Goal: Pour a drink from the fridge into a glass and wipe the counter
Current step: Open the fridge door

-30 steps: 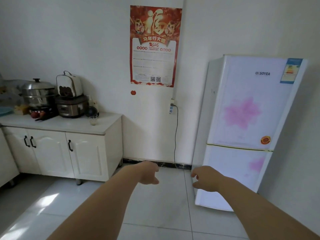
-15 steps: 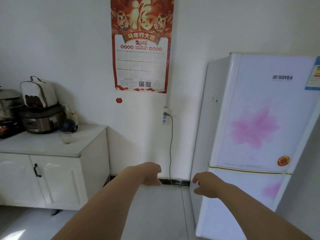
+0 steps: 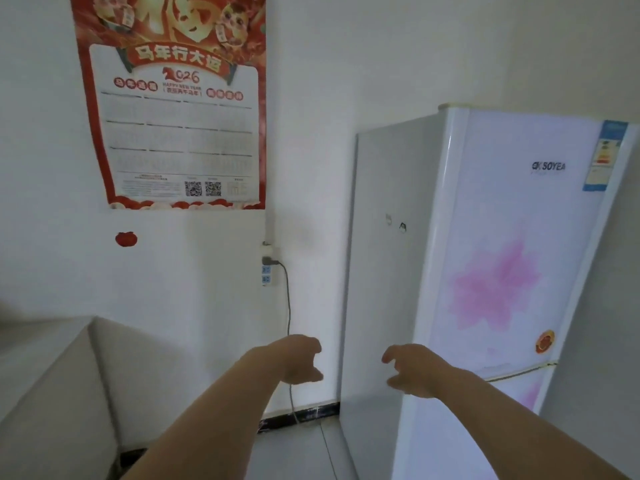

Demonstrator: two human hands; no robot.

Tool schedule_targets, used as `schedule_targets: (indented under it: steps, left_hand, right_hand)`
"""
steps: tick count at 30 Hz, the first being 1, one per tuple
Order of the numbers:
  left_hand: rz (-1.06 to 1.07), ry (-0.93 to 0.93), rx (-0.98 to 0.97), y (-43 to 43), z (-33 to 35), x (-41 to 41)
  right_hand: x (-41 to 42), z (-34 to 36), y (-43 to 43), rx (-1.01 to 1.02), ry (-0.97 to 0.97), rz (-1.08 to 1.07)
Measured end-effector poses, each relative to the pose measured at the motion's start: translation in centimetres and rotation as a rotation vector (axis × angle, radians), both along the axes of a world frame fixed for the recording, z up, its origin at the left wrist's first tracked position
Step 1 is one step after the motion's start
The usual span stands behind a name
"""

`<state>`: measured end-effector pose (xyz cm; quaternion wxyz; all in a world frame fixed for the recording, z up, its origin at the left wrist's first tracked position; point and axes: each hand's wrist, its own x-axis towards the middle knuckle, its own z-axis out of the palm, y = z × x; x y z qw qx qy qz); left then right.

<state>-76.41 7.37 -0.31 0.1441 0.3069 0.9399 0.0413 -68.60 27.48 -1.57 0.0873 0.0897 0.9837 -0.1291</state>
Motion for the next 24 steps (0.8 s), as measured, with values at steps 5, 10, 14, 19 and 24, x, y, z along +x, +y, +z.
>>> schedule_targets:
  steps: [5,10,14,19,24]
  left_hand:
    - [-0.118,0.004,0.033,3.4,0.9,-7.3]
    - [-0.217,0.065,0.132,7.4,2.3,-13.3]
    - [-0.267,0.188,0.291,11.3,4.1,-17.6]
    - [-0.342,0.384,0.543,16.8,6.6,-21.9]
    - [-0.383,0.503,0.788,21.3,7.9,-24.4]
  right_hand:
    - [-5.0,0.6,1.9,0.020,0.027,-0.085]
    - [-10.1,3.3,4.8,0.087,0.158,-0.116]
    - [-14.1,7.1,7.4,0.322,0.424,-0.142]
    - [-18.2,11.0,10.7,0.628,0.843,-0.171]
    - [-20.3,12.9,12.3,0.914,0.959,-0.179]
